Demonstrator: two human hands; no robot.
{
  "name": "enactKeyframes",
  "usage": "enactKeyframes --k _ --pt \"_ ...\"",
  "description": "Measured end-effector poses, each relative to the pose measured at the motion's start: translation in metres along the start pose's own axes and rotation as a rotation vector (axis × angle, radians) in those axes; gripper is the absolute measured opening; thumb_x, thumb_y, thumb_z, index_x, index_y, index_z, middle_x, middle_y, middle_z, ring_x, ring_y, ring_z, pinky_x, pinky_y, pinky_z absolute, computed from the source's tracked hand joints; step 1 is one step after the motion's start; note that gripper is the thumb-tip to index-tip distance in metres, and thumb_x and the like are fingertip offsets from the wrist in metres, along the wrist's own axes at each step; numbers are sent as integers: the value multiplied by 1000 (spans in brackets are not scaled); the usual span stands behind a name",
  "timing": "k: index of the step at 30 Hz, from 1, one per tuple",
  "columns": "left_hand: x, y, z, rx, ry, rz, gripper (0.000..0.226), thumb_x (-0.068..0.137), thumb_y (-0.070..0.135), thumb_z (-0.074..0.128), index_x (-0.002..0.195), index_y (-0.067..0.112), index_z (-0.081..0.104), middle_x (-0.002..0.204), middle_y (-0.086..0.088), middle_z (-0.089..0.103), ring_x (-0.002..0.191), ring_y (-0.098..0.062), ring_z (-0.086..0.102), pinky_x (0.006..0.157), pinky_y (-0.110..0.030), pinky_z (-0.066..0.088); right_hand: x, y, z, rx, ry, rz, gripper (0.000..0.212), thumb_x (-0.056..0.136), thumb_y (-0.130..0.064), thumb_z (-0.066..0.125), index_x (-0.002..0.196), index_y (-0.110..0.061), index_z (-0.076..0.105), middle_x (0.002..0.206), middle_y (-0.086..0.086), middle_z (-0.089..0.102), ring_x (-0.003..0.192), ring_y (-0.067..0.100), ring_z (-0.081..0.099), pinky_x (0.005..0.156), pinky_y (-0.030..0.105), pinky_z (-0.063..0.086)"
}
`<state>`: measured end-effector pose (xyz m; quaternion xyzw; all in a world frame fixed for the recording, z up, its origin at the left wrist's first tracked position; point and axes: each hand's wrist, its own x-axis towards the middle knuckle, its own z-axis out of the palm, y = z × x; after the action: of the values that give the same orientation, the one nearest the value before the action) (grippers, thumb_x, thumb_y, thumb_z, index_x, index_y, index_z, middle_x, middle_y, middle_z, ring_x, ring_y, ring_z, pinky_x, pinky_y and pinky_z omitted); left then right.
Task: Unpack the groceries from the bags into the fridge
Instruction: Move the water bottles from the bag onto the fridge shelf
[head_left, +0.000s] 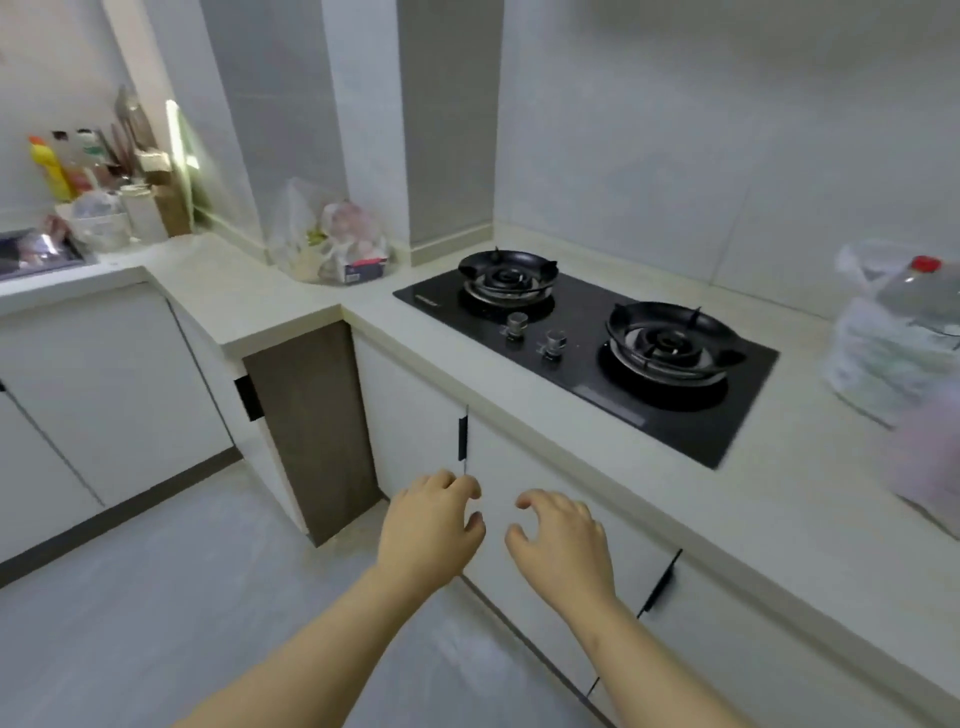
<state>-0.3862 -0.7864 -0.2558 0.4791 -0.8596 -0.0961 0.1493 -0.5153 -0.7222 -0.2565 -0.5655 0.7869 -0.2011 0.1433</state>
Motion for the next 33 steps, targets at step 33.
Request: enactKeyframes --k 33 --pt "300 365 78 -219 80 574 31 89 26 48 118 19 57 112 3 60 103 -19 53 83 -31 43 141 295 -264 -64 530 330 33 90 -31 50 123 -26 54 128 -9 55 121 16 42 99 28 31"
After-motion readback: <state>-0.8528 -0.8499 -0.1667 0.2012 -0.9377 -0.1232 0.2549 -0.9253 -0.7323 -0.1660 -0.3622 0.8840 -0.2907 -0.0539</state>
